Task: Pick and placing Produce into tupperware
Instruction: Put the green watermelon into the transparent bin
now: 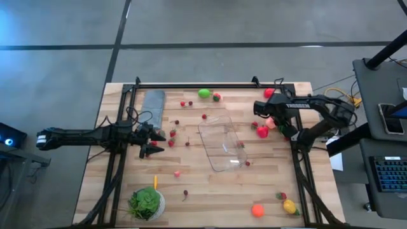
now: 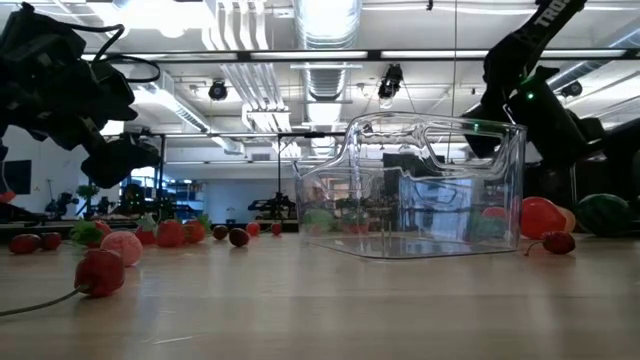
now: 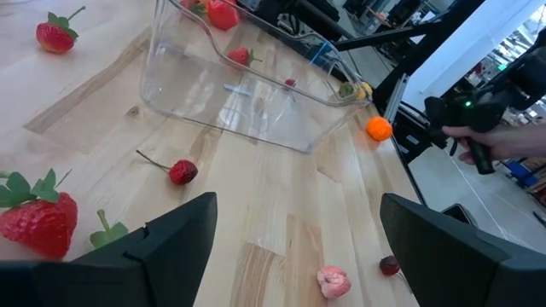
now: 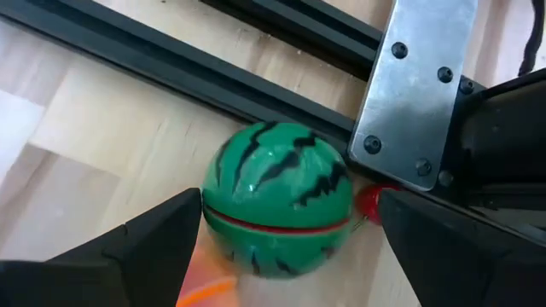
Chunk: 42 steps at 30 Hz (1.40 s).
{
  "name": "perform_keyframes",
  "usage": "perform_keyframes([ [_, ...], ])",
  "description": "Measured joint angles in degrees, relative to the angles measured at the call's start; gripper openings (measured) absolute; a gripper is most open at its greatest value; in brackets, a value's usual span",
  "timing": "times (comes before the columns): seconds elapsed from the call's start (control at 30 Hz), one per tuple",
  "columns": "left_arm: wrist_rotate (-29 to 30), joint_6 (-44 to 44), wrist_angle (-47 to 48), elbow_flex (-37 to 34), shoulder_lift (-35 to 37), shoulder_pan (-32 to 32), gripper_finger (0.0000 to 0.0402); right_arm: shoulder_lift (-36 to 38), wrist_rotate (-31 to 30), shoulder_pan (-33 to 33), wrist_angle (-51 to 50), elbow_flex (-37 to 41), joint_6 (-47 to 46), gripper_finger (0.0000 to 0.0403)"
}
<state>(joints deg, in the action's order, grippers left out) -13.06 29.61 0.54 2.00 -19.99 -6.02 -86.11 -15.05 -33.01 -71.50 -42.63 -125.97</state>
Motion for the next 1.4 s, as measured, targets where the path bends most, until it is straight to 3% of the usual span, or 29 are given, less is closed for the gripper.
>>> perform_keyframes([
  [0.77,0.00,0.00,-0.02,0.00,-0.02,-0.02,0.0314,-5.50,-1.51,-0.02,5.49,1.41,-0.04,0.0329],
  [1.4,0.00,0.00,-0.03,0.00,-0.02,-0.02,0.0314,-5.41,-1.40,-0.02,5.61,1.81,0.19,0.0326],
])
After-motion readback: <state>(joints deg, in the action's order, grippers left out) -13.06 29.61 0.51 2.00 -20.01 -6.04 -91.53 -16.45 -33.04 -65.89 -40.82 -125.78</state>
